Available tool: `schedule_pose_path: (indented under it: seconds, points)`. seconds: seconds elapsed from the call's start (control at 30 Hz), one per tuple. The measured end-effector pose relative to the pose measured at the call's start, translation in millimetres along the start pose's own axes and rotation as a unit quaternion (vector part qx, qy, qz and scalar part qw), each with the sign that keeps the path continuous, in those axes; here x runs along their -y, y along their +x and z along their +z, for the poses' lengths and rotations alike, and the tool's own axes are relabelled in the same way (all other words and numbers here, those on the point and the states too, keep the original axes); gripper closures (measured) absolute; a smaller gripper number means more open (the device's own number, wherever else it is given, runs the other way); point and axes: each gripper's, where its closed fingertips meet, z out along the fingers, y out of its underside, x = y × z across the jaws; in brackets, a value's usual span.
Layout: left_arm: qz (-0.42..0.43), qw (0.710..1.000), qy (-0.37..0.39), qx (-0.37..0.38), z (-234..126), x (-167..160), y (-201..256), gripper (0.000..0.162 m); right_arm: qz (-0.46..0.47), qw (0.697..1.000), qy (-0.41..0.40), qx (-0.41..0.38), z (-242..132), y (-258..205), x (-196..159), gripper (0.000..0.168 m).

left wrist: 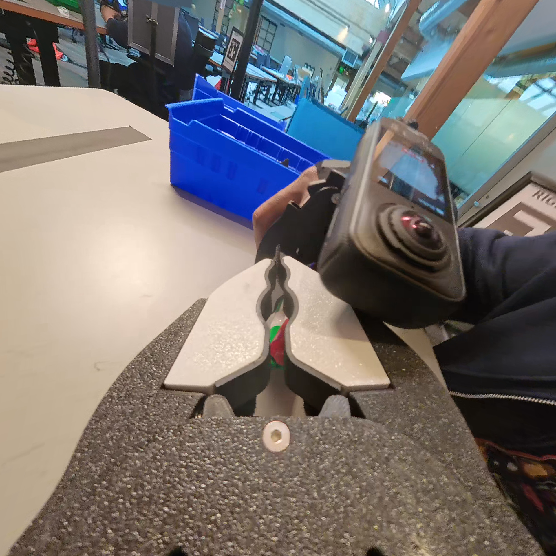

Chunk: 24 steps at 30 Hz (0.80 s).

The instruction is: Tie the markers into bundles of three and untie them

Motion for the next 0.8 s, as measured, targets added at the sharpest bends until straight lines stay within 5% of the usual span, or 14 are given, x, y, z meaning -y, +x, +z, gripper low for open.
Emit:
schedule_pose_path:
  seconds: [0.03,0.6,0.8]
  points:
    - [-0.016,1.0,0.008,-0.002,-1.4,2.0,-2.2,0.161,-0.002,1.0,0.0,0.0,-0.3,-0.5,0.2,0.126]
    - [-0.151,0.987,0.052,0.0,-18.5,16.9,-26.4,0.16,-0.032,0.999,-0.01,-0.004,2.2,-11.2,7.1,0.128]
    - [-0.17,0.985,0.014,-0.01,-8.0,0.1,-23.2,0.16,-0.046,0.999,-0.008,-0.004,2.0,-17.0,11.7,0.128]
